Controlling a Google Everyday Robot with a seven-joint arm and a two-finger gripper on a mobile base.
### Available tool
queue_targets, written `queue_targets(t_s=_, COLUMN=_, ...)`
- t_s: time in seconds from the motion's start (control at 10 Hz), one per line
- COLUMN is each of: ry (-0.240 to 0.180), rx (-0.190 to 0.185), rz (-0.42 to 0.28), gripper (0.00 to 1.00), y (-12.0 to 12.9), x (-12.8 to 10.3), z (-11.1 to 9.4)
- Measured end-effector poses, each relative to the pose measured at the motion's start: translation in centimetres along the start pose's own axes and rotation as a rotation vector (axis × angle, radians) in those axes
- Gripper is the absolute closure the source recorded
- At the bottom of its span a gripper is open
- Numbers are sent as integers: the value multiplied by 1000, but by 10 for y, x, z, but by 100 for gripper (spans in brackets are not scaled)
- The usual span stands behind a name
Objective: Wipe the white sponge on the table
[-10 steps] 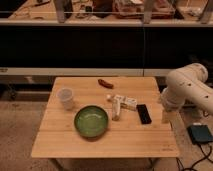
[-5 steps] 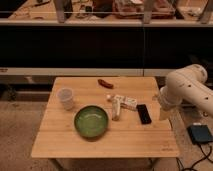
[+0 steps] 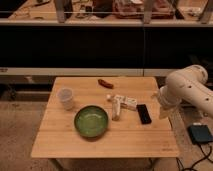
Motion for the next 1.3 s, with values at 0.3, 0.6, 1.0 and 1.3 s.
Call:
queue_targets(t_s=0.3, ry=-14, rx=144, rz=-194, gripper=35, y=-27, x=-3, z=1)
queue_targets(t_s=0.6, ry=-20, rx=226, rz=-315, gripper=35, y=-42, x=-9, z=-1)
queue_targets(t_s=1.0, ry=-54, rx=274, rz=-390, gripper=35, y=-52, x=-22, z=-7)
queue_targets(t_s=1.3, ry=-107, rx=368, rz=-647, gripper=35, y=-69, x=-72, z=-11)
